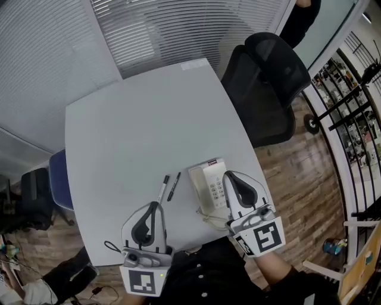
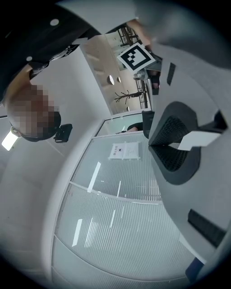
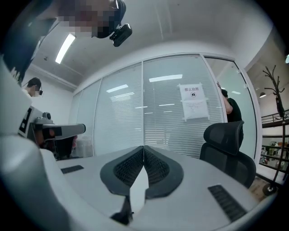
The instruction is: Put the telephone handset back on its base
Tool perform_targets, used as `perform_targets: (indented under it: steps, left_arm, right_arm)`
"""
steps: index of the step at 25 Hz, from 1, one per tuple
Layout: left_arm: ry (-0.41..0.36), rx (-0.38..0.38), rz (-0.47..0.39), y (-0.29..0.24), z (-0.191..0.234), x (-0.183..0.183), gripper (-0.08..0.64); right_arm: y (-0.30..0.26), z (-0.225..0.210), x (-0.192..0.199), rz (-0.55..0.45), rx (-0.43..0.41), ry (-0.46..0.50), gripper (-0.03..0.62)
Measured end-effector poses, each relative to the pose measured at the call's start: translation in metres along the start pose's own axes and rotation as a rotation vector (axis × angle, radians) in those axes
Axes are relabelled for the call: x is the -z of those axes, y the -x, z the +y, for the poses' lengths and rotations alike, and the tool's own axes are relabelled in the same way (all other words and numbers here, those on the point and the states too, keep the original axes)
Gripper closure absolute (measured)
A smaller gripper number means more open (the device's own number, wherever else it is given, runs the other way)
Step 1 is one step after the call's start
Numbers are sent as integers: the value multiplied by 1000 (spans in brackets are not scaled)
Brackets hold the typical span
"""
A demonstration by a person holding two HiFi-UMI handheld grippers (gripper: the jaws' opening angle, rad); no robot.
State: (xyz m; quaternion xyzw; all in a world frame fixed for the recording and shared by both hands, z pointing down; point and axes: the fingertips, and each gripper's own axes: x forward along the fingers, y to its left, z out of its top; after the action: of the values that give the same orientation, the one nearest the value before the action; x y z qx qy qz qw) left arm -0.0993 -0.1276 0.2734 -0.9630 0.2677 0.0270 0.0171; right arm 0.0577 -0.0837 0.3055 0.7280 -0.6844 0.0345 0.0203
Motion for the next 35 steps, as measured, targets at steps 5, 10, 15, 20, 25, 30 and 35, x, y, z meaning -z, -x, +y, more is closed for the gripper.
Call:
perform_targets:
  steps: [5, 10, 15, 20, 25, 30, 35]
  left_arm:
    - [-23, -66, -44, 16, 21, -21, 546]
    - [-74, -98, -157, 27, 29, -65, 546]
    - [-63, -177, -90, 53, 45, -54, 545]
    - [-77, -218, -112, 63, 54, -65, 546]
    - [-101, -259, -188, 71, 65, -84, 546]
    - [-89, -309, -146, 83, 76, -72, 546]
    - [-93, -313, -143, 85, 77, -71, 546]
  right_arm:
    - [10, -5, -20, -40, 12, 6, 563]
    - [23, -5, -34, -68, 26, 25, 563]
    - [31, -5, -44, -93, 30, 51, 563]
    - [35, -13, -51, -117, 49, 52, 563]
    - [35, -19, -60, -145, 58, 50, 563]
    - [35, -16, -61, -149, 56, 57, 563]
    - [35, -13, -59, -144, 51, 61, 563]
